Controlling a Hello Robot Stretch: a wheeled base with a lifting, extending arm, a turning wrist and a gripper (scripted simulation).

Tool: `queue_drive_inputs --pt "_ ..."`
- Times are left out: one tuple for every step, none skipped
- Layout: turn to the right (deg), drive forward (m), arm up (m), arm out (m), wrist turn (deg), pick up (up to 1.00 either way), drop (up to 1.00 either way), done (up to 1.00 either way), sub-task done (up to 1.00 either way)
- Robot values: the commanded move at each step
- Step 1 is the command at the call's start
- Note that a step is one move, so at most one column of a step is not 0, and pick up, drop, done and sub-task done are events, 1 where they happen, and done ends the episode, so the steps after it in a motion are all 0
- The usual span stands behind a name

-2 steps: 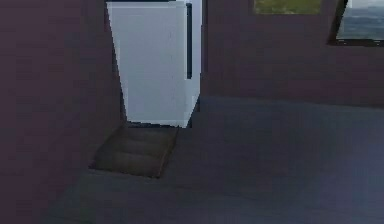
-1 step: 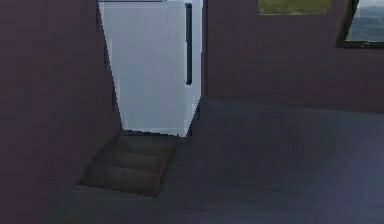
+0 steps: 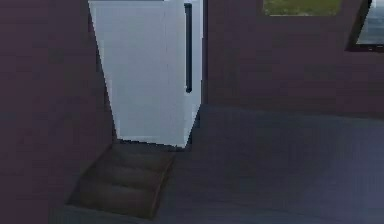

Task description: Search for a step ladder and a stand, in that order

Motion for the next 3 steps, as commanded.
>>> queue_drive_inputs --pt "36.0 0.00 0.00 0.00 0.0 0.00 0.00 0.00 0.00" --pt "0.0 0.60 0.00 0.00 0.0 0.00 0.00 0.00 0.00" --pt "-45.0 0.00 0.00 0.00 0.0 0.00 0.00 0.00 0.00"
